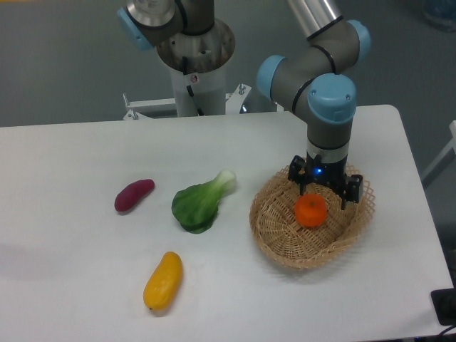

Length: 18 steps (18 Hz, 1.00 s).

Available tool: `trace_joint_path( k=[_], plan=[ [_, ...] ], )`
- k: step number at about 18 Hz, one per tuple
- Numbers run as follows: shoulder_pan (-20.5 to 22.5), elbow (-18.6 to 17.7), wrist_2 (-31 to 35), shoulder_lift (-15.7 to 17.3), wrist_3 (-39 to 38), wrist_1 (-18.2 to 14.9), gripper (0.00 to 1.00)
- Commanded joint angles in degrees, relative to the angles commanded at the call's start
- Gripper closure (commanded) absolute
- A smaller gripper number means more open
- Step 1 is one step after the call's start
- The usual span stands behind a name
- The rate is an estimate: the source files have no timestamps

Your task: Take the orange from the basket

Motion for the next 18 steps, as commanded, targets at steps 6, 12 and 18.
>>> trace_joint_path(
  k=[6,12,18],
  plan=[
    [0.09,-0.09,0.0,0.0,0.09,0.0,0.0],
    [0.26,-0.35,0.09,0.09,0.79,0.09,0.0],
    [1.58,-0.44,0.18,0.09,6.32,0.09,0.0]
  ],
)
